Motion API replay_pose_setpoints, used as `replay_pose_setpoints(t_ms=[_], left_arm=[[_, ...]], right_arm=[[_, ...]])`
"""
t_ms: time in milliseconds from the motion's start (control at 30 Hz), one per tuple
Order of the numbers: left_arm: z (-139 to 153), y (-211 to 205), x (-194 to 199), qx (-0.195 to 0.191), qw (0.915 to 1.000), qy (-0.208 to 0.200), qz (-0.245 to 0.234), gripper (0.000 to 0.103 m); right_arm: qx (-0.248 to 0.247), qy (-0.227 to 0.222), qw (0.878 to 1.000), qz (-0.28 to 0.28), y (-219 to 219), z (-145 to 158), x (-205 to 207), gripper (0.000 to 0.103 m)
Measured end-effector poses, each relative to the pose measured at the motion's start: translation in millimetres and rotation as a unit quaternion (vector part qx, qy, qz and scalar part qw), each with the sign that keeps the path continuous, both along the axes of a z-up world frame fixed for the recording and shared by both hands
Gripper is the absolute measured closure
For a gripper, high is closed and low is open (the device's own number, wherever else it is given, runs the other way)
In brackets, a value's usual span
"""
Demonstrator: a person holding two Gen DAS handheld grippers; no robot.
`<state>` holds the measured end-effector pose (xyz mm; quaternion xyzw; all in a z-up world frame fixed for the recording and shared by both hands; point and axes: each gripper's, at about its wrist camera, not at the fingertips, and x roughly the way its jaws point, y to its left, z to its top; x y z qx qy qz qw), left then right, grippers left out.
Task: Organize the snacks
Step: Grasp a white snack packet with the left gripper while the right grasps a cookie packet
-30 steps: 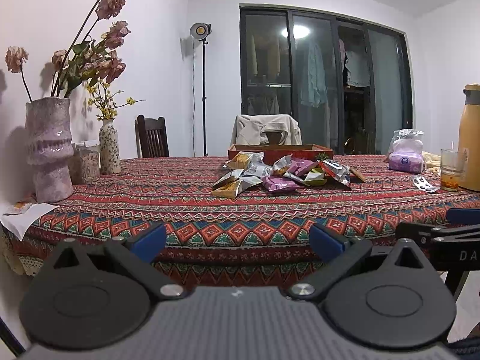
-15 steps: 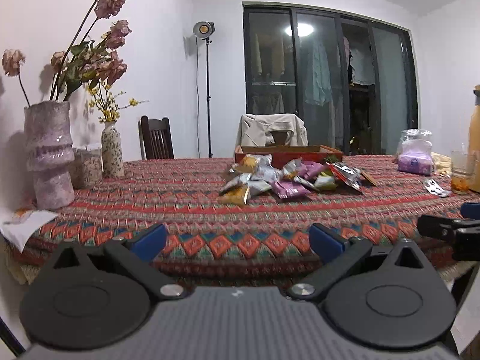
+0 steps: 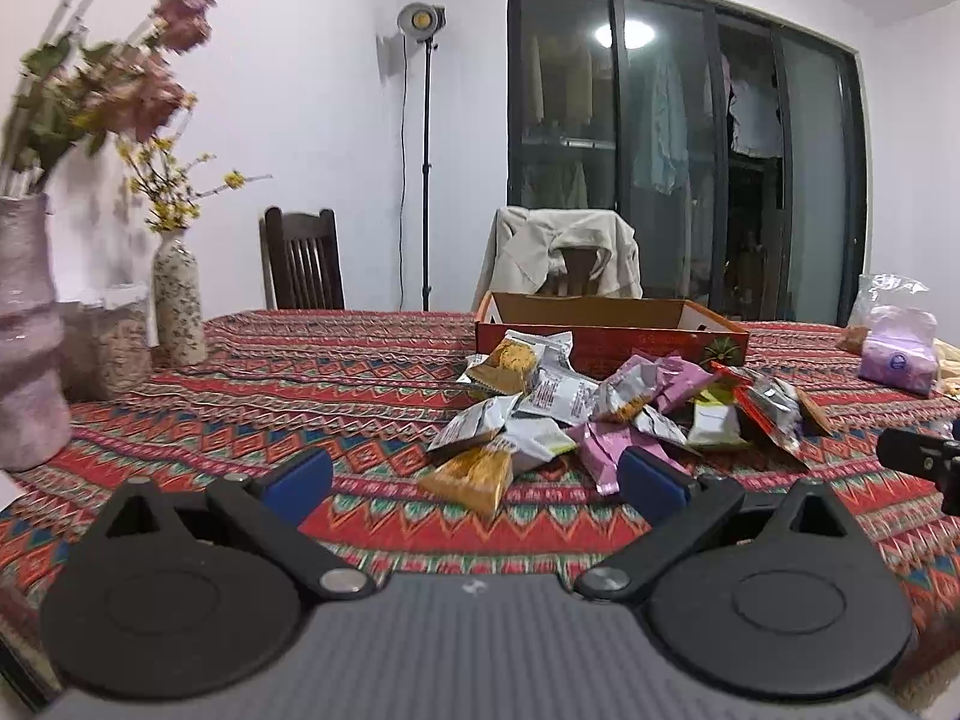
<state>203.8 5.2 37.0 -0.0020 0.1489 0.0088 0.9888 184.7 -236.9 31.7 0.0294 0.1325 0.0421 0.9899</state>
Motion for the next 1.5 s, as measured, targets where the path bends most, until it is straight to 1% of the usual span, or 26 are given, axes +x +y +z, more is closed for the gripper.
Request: replay_pose_setpoints(t_ms=[133,333,567,667,767,867,933,1000,1100,1167,1233,1300,1333,1367,1400,1433,1500], left_arm=[[3.8,1.8,42.2,-0.017,0.9995,0.027,0.003,0.000],[2.0,4.5,94.2,-0.024,0.9977,0.063,0.003,0.000],[-7.0,8.3,138.3,-0.026,0.9952,0.093,-0.013,0.000],[-12.7,12.6,155.2,-0.027,0.9938,0.106,-0.020,0.000],[-17.8,17.9,172.6,-0.032,0.9922,0.118,-0.024,0.000],[-22.0,24.3,189.0,-0.051,0.9885,0.137,-0.039,0.000],[-25.1,27.9,198.8,-0.060,0.9860,0.149,-0.046,0.000],[-28.3,33.1,206.5,-0.071,0.9836,0.157,-0.052,0.005],[-32.7,41.6,215.6,-0.094,0.9787,0.171,-0.064,0.018],[-36.4,46.6,220.0,-0.105,0.9750,0.180,-0.075,0.036],[-40.4,49.7,221.2,-0.109,0.9730,0.186,-0.083,0.048],[-41.7,50.5,220.1,-0.110,0.9731,0.182,-0.088,0.049],[-41.5,49.1,219.6,-0.106,0.9737,0.181,-0.089,0.049],[-41.3,48.0,219.7,-0.103,0.9741,0.181,-0.089,0.049],[-41.4,47.2,220.2,-0.104,0.9742,0.181,-0.086,0.046],[-41.8,46.5,221.2,-0.105,0.9738,0.185,-0.081,0.039],[-42.2,46.1,221.1,-0.104,0.9738,0.186,-0.080,0.038]], right_arm=[[0.011,0.018,1.000,-0.010,-11.5,3.5,39.0,0.000],[0.028,0.045,0.998,-0.014,-27.3,3.6,89.6,0.000],[0.019,0.063,0.998,-0.001,-20.4,4.5,125.8,0.000],[0.016,0.067,0.998,0.002,-17.7,5.0,139.6,0.002],[0.020,0.072,0.997,-0.003,-18.8,5.0,152.9,0.010],[0.038,0.082,0.996,-0.011,-26.5,4.4,166.4,0.018],[0.052,0.088,0.995,-0.016,-33.9,3.1,175.5,0.019],[0.064,0.094,0.993,-0.022,-40.9,1.6,184.3,0.019],[0.066,0.095,0.993,-0.032,-49.1,0.7,196.8,0.019],[0.060,0.094,0.993,-0.046,-56.6,-0.3,203.6,0.019],[0.056,0.099,0.991,-0.066,-67.6,-2.7,212.2,0.019],[0.053,0.103,0.990,-0.086,-81.6,-6.5,222.4,0.020],[0.052,0.111,0.988,-0.099,-89.3,-9.9,230.6,0.023],[0.054,0.121,0.986,-0.105,-95.6,-13.3,237.4,0.031],[0.060,0.134,0.983,-0.107,-102.6,-17.8,244.7,0.037],[0.071,0.151,0.980,-0.105,-109.9,-23.2,252.3,0.041],[0.090,0.170,0.977,-0.095,-119.0,-31.6,262.5,0.043]])
